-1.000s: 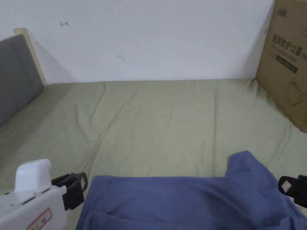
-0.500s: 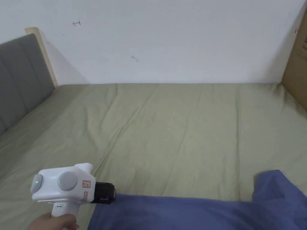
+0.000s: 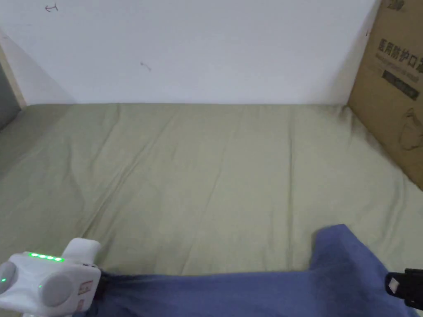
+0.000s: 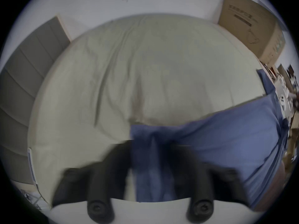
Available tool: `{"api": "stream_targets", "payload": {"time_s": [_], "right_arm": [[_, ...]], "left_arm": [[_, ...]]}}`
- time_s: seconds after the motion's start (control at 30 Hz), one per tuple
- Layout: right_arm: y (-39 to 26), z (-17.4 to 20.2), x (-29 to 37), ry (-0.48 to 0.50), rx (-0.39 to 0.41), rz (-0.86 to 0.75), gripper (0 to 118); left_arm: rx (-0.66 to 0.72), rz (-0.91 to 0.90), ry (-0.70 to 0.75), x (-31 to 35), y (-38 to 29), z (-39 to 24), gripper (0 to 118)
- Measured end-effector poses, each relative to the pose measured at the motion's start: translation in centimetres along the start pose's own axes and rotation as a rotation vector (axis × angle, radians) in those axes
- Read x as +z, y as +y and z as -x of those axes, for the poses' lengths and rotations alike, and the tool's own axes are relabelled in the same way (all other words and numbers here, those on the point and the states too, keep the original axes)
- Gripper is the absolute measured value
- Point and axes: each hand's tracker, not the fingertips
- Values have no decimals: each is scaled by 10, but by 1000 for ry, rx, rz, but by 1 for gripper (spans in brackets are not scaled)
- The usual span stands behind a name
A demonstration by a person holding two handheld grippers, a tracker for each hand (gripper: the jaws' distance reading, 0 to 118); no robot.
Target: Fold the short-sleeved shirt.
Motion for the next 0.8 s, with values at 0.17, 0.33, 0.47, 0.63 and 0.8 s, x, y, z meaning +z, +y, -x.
{"api": "stream_targets", "payload": {"time_s": [0.17,0.33,0.47,0.63,0.8], "right_arm": [[47,-24,-64,-44,54,24,46],[64,-49,-140,-186,88,213,118],[54,-57,-164,-189,45,331,112],[51,-35,-134,-147,144,260,78],[54,-16,-106,-80,124,176,3]], "left_arm": [[68,-34,-108,27,0,1,0],[113,-55,-134,49,-1,5,0],[134,-42,-132,54,-5,10,0],[140,-28,-129,49,-8,10,0],[167,-50,-107,48,-6,7,0]]}}
